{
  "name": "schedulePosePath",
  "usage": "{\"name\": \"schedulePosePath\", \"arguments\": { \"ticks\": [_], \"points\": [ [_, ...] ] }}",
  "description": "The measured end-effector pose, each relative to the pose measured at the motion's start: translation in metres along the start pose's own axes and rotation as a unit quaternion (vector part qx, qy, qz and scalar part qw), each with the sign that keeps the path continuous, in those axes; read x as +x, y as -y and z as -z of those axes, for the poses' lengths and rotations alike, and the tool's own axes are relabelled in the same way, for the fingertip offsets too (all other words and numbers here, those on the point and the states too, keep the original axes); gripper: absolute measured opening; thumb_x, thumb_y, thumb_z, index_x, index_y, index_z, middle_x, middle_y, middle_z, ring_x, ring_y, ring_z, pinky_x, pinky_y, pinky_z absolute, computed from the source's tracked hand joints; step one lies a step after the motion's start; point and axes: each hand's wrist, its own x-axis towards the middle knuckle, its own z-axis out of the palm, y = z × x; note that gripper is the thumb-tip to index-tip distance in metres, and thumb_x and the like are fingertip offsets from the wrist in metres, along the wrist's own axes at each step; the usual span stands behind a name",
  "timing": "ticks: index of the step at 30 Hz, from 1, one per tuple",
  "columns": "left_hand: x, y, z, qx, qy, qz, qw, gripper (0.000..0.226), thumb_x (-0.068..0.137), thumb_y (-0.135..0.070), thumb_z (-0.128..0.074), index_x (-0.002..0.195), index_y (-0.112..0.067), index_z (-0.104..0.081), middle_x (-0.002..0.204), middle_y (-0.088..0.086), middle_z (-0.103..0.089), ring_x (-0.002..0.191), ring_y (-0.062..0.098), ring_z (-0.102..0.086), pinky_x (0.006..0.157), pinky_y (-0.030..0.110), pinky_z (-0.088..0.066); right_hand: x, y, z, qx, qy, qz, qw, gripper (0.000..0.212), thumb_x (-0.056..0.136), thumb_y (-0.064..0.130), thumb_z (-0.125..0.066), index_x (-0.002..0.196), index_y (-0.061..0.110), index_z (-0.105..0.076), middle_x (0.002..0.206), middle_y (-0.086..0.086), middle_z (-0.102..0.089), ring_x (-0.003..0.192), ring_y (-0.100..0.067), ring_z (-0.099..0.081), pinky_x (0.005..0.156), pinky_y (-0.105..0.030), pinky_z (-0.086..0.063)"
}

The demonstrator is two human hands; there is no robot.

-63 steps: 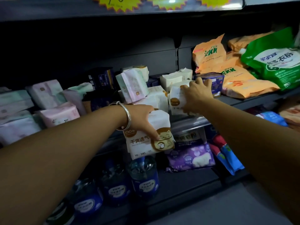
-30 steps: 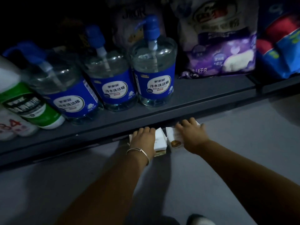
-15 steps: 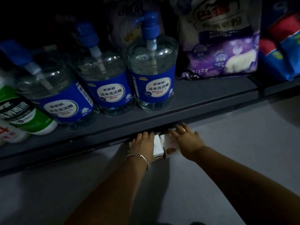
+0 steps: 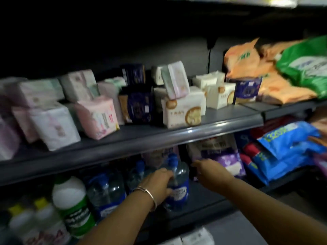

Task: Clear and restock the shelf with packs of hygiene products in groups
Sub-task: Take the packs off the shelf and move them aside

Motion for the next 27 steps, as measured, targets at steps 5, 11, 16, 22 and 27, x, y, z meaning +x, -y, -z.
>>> {"name": "schedulePosePath", "arguments": {
  "ticks": [5,11,16,22,27],
  "points": [
    [-0.002,-0.007,0.082,-0.034,-0.118,-0.028,0.992,0.036,0.085,-0.028,-0.066,0.118,-0.016,-0.056,0.118,0.003,-0.053,0.109,0.02,-0.053,0.092,0.029,-0.043,-0.001,0.01,0.08,0.018,-0.108,-0.008,0.994,0.035,0.088,0.013,-0.05,0.123,0.018,-0.055,0.122,-0.009,-0.061,0.11,-0.029,-0.058,0.084,-0.033,-0.046],
    [0.023,-0.031,0.129,-0.066,-0.254,-0.03,0.965,0.051,0.08,-0.03,-0.072,0.122,-0.015,-0.047,0.121,0.003,-0.045,0.112,0.019,-0.047,0.094,0.029,-0.041,0.013,-0.009,0.114,0.031,-0.164,-0.018,0.986,0.039,0.088,0.017,-0.056,0.127,0.015,-0.052,0.124,-0.008,-0.058,0.111,-0.025,-0.056,0.091,-0.035,-0.048],
    [0.058,-0.052,0.166,-0.041,-0.371,0.021,0.928,0.078,0.074,-0.04,-0.074,0.136,-0.017,-0.032,0.136,0.006,-0.031,0.124,0.024,-0.034,0.102,0.033,-0.034,0.039,-0.023,0.139,0.033,-0.192,-0.008,0.981,0.06,0.085,0.032,-0.067,0.137,0.015,-0.041,0.138,-0.006,-0.045,0.124,-0.023,-0.043,0.103,-0.035,-0.041],
    [0.102,-0.069,0.193,0.175,-0.366,-0.041,0.913,0.063,0.082,-0.052,-0.061,0.138,-0.036,-0.036,0.154,-0.005,-0.016,0.143,0.021,-0.007,0.113,0.047,-0.01,0.069,-0.039,0.154,0.014,-0.131,-0.02,0.991,0.086,0.078,0.047,-0.07,0.146,0.019,-0.024,0.155,-0.005,-0.019,0.14,-0.028,-0.023,0.111,-0.049,-0.025],
    [0.121,-0.059,0.202,0.305,-0.295,-0.041,0.905,0.044,0.089,-0.055,-0.046,0.125,-0.031,-0.054,0.15,-0.004,-0.031,0.145,0.019,-0.008,0.113,0.056,0.008,0.091,-0.042,0.159,0.026,-0.094,0.025,0.995,0.091,0.078,0.05,-0.068,0.149,0.025,-0.016,0.158,0.001,-0.01,0.145,-0.026,-0.01,0.113,-0.054,-0.016]
  ]
}}
